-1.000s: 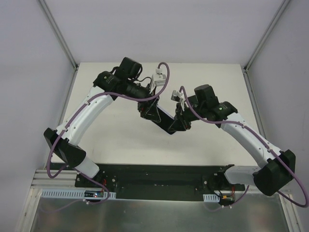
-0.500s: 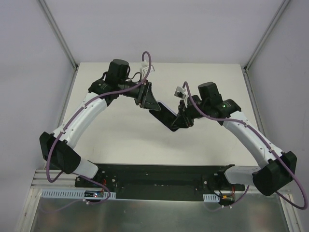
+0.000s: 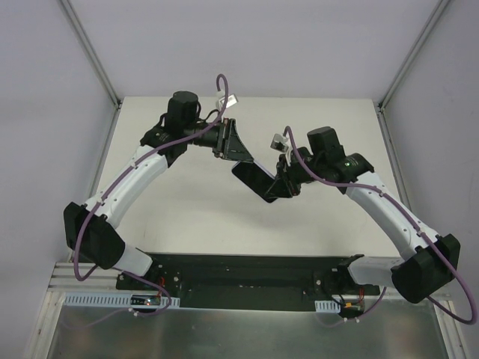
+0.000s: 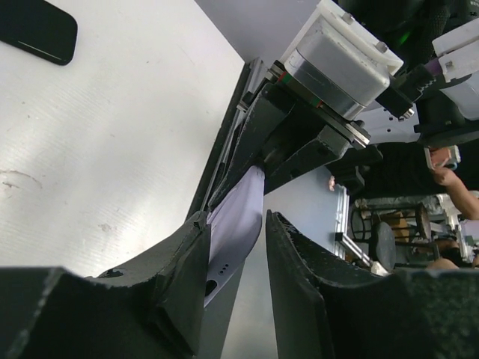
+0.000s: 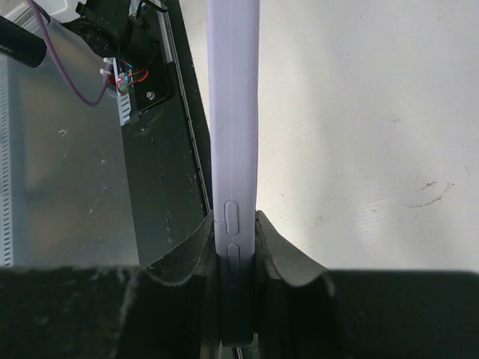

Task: Take the phone out of the phone case
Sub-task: Pick up the phone at the center of the board.

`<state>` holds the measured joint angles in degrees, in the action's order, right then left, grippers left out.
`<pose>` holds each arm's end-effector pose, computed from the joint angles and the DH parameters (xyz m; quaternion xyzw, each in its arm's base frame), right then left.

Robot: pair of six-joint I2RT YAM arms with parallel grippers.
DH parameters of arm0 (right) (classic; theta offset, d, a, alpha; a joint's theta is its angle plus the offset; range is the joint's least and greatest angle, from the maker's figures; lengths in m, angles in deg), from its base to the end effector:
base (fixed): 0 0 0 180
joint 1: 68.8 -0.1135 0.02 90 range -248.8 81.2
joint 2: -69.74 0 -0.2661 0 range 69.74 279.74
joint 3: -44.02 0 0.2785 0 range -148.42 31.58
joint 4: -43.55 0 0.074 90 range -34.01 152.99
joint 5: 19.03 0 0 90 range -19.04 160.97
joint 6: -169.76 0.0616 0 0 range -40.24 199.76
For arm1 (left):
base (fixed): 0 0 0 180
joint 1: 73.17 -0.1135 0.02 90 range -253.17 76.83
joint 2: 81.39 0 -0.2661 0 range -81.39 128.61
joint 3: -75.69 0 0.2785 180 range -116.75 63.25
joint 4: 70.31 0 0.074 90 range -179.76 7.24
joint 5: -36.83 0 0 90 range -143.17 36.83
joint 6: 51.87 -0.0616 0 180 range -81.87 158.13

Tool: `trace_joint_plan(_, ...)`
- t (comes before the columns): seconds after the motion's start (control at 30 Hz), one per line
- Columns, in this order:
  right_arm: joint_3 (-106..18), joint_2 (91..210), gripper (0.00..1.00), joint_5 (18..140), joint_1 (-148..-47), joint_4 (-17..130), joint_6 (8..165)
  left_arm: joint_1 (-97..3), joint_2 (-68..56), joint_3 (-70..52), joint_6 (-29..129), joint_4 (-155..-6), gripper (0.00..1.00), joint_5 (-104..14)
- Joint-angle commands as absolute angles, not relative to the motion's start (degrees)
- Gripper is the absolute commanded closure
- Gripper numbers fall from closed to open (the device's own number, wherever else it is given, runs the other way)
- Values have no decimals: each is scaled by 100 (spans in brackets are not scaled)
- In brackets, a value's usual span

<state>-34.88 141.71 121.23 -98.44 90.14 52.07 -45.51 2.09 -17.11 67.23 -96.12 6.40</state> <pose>0.2385 0.1902 0.3278 -0.5515 0.6323 0.3908 0.3785 0.2991 -0.2167 0.3931 0.2885 0.6990 -0.5970 0.2678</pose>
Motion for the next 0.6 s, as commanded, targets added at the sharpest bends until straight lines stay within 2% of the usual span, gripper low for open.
trace_joint_plan(0.0,-3751,14023,100,12194,-9815,8772,5233,-4549,175,-1568,7196,-9076,65,844)
trace_joint_plan(0.13,-3751,14023,100,12150,-9815,8746,5233,-4549,158,-1340,7451,-8830,74,818)
trace_joint_plan(0.17,-3751,14014,100,12124,-9824,8737,5251,-4549,140,-1261,7617,-8681,80,783)
trace_joint_plan(0.23,-3750,14023,100,12045,-9824,8684,5251,-4549,123,-1024,8064,-8304,99,730)
trace_joint_plan(0.37,-3812,14058,100,11878,-9824,8649,5260,-4549,245,-602,9093,-7407,100,546)
trace_joint_plan(0.57,-4058,14120,100,11693,-9824,8675,5207,-4549,702,-329,10394,-7090,100,273)
